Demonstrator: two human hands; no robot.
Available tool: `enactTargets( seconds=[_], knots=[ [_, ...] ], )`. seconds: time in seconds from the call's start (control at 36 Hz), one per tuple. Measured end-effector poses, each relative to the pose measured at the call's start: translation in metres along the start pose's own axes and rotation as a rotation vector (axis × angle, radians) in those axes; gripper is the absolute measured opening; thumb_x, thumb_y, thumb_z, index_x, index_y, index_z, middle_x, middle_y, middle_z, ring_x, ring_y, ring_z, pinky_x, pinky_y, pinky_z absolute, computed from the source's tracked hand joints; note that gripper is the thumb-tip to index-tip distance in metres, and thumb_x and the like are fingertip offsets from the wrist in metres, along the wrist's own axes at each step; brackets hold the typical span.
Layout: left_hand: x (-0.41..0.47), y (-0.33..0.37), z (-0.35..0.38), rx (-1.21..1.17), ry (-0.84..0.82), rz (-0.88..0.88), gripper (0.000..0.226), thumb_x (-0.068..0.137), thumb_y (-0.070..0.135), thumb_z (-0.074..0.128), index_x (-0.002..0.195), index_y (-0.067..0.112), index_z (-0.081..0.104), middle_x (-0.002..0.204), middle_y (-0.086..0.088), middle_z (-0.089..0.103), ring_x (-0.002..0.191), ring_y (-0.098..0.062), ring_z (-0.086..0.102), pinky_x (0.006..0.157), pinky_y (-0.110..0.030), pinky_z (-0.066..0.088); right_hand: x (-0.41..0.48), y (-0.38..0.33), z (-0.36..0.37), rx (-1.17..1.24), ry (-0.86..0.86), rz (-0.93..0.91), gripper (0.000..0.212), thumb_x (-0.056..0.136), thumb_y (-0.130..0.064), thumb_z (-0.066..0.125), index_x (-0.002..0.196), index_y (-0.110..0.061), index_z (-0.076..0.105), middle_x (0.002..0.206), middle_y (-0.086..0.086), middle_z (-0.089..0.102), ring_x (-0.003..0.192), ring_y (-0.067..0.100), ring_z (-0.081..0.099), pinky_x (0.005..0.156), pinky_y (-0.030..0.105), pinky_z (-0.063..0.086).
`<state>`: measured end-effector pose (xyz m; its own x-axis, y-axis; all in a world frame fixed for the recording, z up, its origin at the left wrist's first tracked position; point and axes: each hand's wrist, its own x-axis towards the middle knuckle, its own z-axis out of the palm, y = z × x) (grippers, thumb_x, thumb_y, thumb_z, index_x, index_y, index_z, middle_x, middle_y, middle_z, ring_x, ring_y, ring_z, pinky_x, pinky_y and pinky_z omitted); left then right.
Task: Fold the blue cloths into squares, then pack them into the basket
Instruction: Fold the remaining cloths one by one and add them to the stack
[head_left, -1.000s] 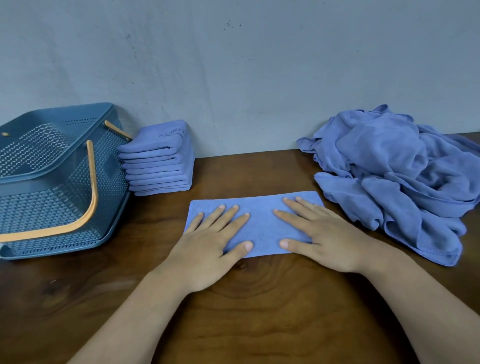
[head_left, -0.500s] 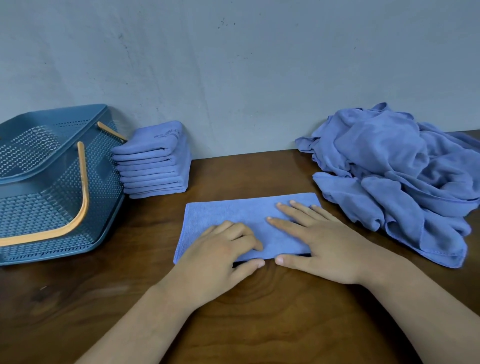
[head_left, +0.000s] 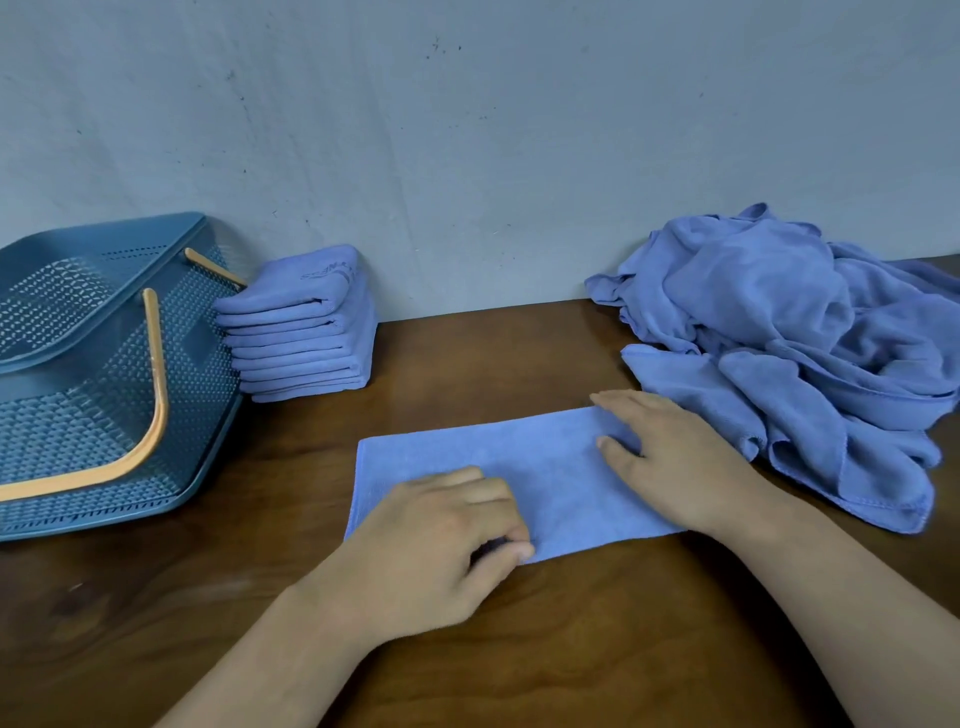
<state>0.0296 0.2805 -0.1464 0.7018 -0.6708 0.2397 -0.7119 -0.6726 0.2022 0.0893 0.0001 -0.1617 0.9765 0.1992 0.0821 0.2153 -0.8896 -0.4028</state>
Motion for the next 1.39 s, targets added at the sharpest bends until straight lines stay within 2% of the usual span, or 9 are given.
enactTargets(
  seconds=[0.17, 0.25, 0.33, 0.47, 0.67, 0.78, 0.94, 1.14, 1.39],
  knots=[
    [0.002, -0.006, 0.002, -0.054, 0.048, -0.136, 0.024, 0.107, 0.048, 0.051, 0.127, 0.041, 0.063, 0.129, 0.026, 0.058, 0.120, -0.001, 0.052, 0.103, -0.025, 0.041, 0.001, -0.008, -0.004, -0.090, -0.012, 0.032, 0.050, 0.092, -0.048, 0.051, 0.141, -0.042, 0.054, 0.129, -0.020, 0.051, 0.118, 0.011, 0.043, 0.100, 0.034, 0.040],
    [0.002, -0.009, 0.009, 0.024, -0.125, -0.218, 0.059, 0.103, 0.072, 0.032, 0.159, 0.055, 0.029, 0.168, 0.034, 0.014, 0.156, 0.007, 0.004, 0.129, -0.028, 0.007, 0.003, -0.010, -0.002, -0.102, 0.001, 0.086, 0.038, 0.080, -0.054, 0.048, 0.115, -0.040, 0.057, 0.105, -0.019, 0.051, 0.104, 0.011, 0.039, 0.090, 0.034, 0.036],
    [0.002, -0.008, 0.012, 0.065, -0.241, -0.253, 0.064, 0.103, 0.076, 0.023, 0.161, 0.060, 0.000, 0.170, 0.032, -0.016, 0.154, 0.006, -0.026, 0.130, -0.037, -0.012, 0.004, -0.015, -0.002, -0.114, 0.013, 0.130, 0.023, 0.081, -0.051, 0.056, 0.095, -0.032, 0.057, 0.094, -0.014, 0.052, 0.100, 0.016, 0.044, 0.085, 0.036, 0.035],
    [0.003, -0.006, 0.010, 0.062, -0.270, -0.269, 0.063, 0.103, 0.075, 0.021, 0.160, 0.063, -0.003, 0.167, 0.035, -0.020, 0.151, 0.007, -0.031, 0.131, -0.041, -0.013, 0.003, -0.013, -0.009, 0.126, 0.048, 0.206, 0.016, 0.082, -0.040, 0.067, 0.084, -0.028, 0.056, 0.076, -0.008, 0.062, 0.077, 0.016, 0.058, 0.065, 0.035, 0.048],
    [0.006, -0.006, 0.012, 0.026, -0.247, -0.289, 0.063, 0.102, 0.077, 0.022, 0.160, 0.063, 0.001, 0.167, 0.038, -0.015, 0.152, 0.009, -0.027, 0.132, -0.042, -0.008, -0.003, 0.006, -0.024, 0.441, 0.059, 0.168, 0.028, 0.099, -0.026, 0.065, 0.116, -0.039, 0.047, 0.061, -0.011, 0.048, 0.050, 0.007, 0.046, 0.055, 0.027, 0.041],
    [0.005, -0.008, 0.011, 0.011, -0.241, -0.299, 0.065, 0.101, 0.078, 0.023, 0.160, 0.062, 0.003, 0.168, 0.038, -0.012, 0.151, 0.011, -0.026, 0.132, -0.042, -0.008, -0.016, 0.011, -0.027, 0.519, -0.070, 0.081, 0.017, 0.103, -0.028, 0.064, 0.112, -0.043, 0.064, 0.071, -0.015, 0.053, 0.070, 0.012, 0.053, 0.073, 0.028, 0.047],
    [0.004, -0.009, 0.012, 0.014, -0.232, -0.293, 0.065, 0.101, 0.079, 0.023, 0.161, 0.062, 0.003, 0.167, 0.038, -0.013, 0.152, 0.010, -0.026, 0.132, -0.041, -0.008, -0.022, 0.004, -0.021, 0.418, -0.185, 0.039, 0.062, 0.096, -0.035, 0.073, 0.147, -0.057, 0.045, 0.140, -0.043, 0.045, 0.133, -0.016, 0.041, 0.097, 0.008, 0.038],
    [0.006, -0.009, 0.015, 0.005, -0.231, -0.307, 0.068, 0.100, 0.080, 0.023, 0.161, 0.061, 0.001, 0.167, 0.038, -0.014, 0.153, 0.009, -0.025, 0.132, -0.041, -0.008, -0.021, 0.006, -0.016, 0.450, -0.192, 0.070, 0.089, 0.074, -0.059, 0.089, 0.151, -0.055, 0.045, 0.153, -0.033, 0.043, 0.143, -0.009, 0.037, 0.121, 0.028, 0.034],
    [0.003, -0.006, 0.007, -0.010, -0.220, -0.371, 0.071, 0.099, 0.081, 0.028, 0.163, 0.057, 0.009, 0.170, 0.033, -0.007, 0.154, 0.011, -0.019, 0.132, -0.040, -0.006, -0.020, 0.021, -0.031, 0.420, -0.204, 0.077, 0.088, 0.082, -0.043, 0.088, 0.156, -0.049, 0.040, 0.153, -0.030, 0.036, 0.144, -0.008, 0.028, 0.114, 0.022, 0.026]
  ],
)
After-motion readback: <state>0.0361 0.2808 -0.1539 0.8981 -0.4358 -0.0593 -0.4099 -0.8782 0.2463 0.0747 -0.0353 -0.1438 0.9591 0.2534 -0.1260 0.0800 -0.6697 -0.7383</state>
